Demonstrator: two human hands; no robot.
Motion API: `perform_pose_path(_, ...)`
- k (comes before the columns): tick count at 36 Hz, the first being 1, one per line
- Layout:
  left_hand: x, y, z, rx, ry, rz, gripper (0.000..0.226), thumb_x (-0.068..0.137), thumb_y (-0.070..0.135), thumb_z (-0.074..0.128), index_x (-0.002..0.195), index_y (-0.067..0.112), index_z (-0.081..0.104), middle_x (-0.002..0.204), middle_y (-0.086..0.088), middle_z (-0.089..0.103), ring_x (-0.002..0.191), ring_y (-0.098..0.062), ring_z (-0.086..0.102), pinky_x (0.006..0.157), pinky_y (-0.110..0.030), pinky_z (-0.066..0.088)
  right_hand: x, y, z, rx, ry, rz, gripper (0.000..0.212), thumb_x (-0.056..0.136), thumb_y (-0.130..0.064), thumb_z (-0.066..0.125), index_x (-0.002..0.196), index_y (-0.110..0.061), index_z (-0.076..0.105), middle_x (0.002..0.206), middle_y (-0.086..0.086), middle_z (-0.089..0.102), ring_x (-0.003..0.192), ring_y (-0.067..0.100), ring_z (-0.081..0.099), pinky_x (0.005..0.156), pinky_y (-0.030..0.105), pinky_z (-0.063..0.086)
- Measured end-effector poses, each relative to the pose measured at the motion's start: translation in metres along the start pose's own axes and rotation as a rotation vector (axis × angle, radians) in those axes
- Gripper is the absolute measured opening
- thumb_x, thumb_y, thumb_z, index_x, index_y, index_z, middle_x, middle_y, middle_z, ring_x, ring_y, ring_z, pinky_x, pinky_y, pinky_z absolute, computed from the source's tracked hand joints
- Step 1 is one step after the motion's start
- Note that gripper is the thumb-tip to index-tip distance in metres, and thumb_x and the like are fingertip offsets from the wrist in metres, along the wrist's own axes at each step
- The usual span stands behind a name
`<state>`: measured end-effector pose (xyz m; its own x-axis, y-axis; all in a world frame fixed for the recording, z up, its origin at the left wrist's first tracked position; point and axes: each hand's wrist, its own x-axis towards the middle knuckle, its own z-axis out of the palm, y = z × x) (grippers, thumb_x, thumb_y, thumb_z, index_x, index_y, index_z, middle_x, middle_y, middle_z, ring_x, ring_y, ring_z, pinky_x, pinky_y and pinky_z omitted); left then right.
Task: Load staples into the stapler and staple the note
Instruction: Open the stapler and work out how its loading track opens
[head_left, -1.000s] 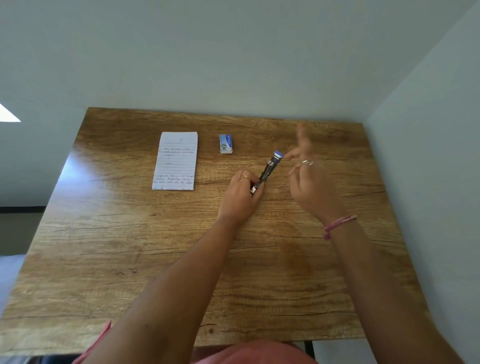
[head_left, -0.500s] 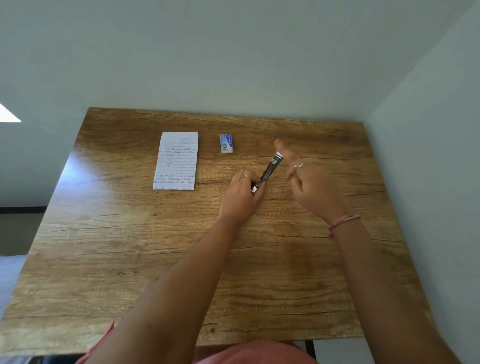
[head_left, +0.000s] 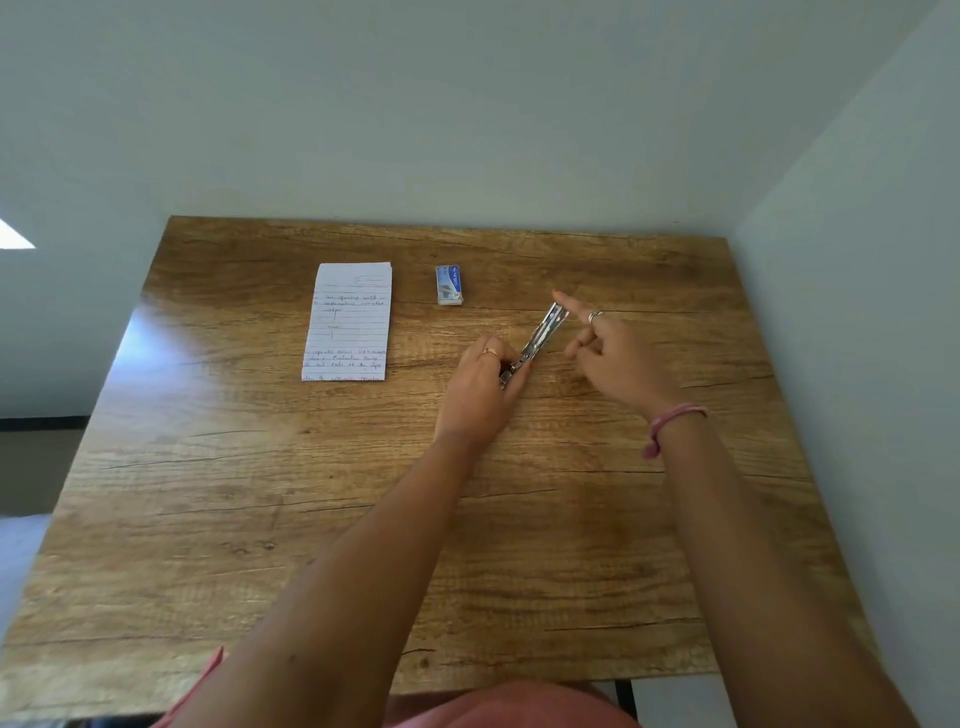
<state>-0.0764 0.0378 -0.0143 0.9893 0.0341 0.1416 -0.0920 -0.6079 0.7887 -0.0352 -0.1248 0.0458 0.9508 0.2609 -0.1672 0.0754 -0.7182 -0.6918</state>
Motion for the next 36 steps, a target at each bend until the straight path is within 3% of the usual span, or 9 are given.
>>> perform_pose_path(4,0.0,0.0,0.0,0.009,-0.005,0.003,0.016,0.093,0.026,0.06,0.097,0.01,0.058,0.099,0.0,0.057,0.093,-0.014,0.053,0.082,-0.032,0.049,0.003,0.004,0.009,0.265,0.098,0.038,0.061,0.092,0.003,0.048,0.137,-0.04,0.046,0.092,-0.004,0.061,0.073,0.019,0.055,0.05,0.013,0.042)
perform_pose_path(11,0.001,0.0,0.0,0.009,-0.008,0.011,0.015,0.093,0.026,0.06,0.094,0.012,0.057,0.096,0.002,0.056,0.092,-0.013,0.051,0.079,-0.028,0.046,0.001,-0.001,0.036,0.842,0.376,0.287,0.016,0.09,-0.019,0.065,0.105,-0.025,0.07,0.085,-0.018,0.07,0.072,-0.01,0.062,0.063,0.009,0.046)
perform_pose_path(16,0.001,-0.001,0.001,0.023,-0.018,0.005,0.015,0.093,0.027,0.059,0.096,0.012,0.057,0.096,0.004,0.054,0.093,-0.012,0.05,0.079,-0.025,0.043,0.007,-0.011,0.047,0.954,0.479,0.342,0.008,0.087,-0.013,0.068,0.087,-0.021,0.071,0.08,-0.013,0.072,0.075,-0.003,0.064,0.072,0.014,0.05)
perform_pose_path(19,0.002,-0.001,0.001,0.018,-0.015,0.01,0.014,0.093,0.027,0.059,0.095,0.013,0.057,0.097,0.005,0.054,0.094,-0.012,0.05,0.079,-0.025,0.044,0.01,-0.017,0.05,0.987,0.542,0.371,0.011,0.087,-0.012,0.069,0.079,-0.02,0.071,0.069,-0.014,0.07,0.065,-0.007,0.061,0.066,0.011,0.048)
perform_pose_path(22,0.002,-0.002,0.001,0.014,-0.02,0.011,0.014,0.093,0.026,0.059,0.095,0.013,0.056,0.097,0.003,0.055,0.093,-0.013,0.051,0.079,-0.028,0.045,0.012,-0.022,0.055,1.03,0.591,0.399,0.011,0.086,-0.012,0.068,0.077,-0.018,0.071,0.069,-0.013,0.067,0.066,-0.004,0.06,0.067,0.013,0.047)
perform_pose_path(27,0.002,-0.002,0.002,0.014,-0.014,0.016,0.014,0.093,0.025,0.06,0.096,0.011,0.057,0.098,0.002,0.056,0.094,-0.016,0.052,0.079,-0.031,0.047,0.015,-0.033,0.061,1.074,0.646,0.426,0.017,0.087,-0.011,0.065,0.072,-0.015,0.064,0.05,-0.019,0.058,0.048,-0.009,0.051,0.05,0.008,0.041)
perform_pose_path(33,0.003,-0.005,0.004,0.002,-0.022,0.004,0.014,0.093,0.028,0.059,0.095,0.015,0.056,0.097,0.005,0.054,0.093,-0.013,0.05,0.079,-0.031,0.048,0.018,-0.045,0.064,1.224,0.649,0.52,0.007,0.091,-0.012,0.06,0.086,-0.014,0.063,0.067,-0.007,0.056,0.045,-0.006,0.052,0.045,0.01,0.041)
perform_pose_path(36,0.003,-0.005,0.004,0.005,-0.029,-0.004,0.015,0.094,0.03,0.059,0.094,0.016,0.056,0.096,0.005,0.054,0.091,-0.012,0.05,0.079,-0.031,0.048,0.019,-0.051,0.064,1.33,0.628,0.57,0.009,0.094,-0.014,0.059,0.087,-0.018,0.063,0.063,-0.009,0.058,0.048,-0.002,0.056,0.047,0.014,0.044)
